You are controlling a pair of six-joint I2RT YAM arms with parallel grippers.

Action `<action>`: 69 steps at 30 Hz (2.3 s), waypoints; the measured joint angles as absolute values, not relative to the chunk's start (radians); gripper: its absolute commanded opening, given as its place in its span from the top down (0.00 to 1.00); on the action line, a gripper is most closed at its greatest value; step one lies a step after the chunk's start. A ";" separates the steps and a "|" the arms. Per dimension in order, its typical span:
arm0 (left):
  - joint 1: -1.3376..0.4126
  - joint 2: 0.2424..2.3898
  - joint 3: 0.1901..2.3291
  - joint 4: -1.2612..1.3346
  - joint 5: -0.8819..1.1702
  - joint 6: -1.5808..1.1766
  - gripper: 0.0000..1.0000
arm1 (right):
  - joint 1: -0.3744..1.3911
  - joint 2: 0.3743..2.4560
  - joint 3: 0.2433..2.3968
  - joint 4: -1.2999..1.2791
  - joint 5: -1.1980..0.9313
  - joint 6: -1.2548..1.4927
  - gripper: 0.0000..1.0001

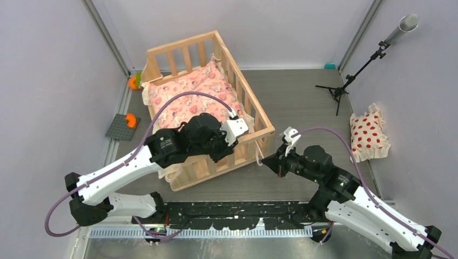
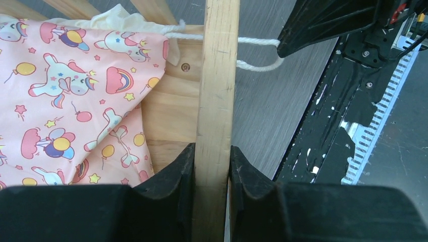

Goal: Set up the pet bed

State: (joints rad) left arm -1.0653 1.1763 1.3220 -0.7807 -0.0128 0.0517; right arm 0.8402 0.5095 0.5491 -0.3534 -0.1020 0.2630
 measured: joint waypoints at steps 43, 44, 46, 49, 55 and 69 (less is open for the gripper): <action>-1.067 1.134 1.253 -0.676 -0.111 0.026 1.00 | 0.843 0.641 0.698 -0.644 0.059 0.441 0.44; -1.065 1.126 1.245 -0.667 -0.112 0.026 1.00 | 0.843 0.617 0.705 -0.641 0.078 0.427 0.44; -1.061 1.106 1.229 -0.659 -0.111 0.027 1.00 | 0.843 0.572 0.715 -0.622 0.110 0.385 0.44; -1.054 1.067 1.205 -0.661 -0.095 0.034 1.00 | 0.843 0.517 0.715 -0.569 0.126 0.282 0.40; -1.045 1.005 1.180 -0.701 -0.069 0.059 1.00 | 0.843 0.533 0.699 -0.402 0.104 0.028 0.39; -1.031 0.956 1.167 -0.751 -0.012 0.138 1.00 | 0.763 0.787 0.598 -0.065 -0.169 -0.287 0.38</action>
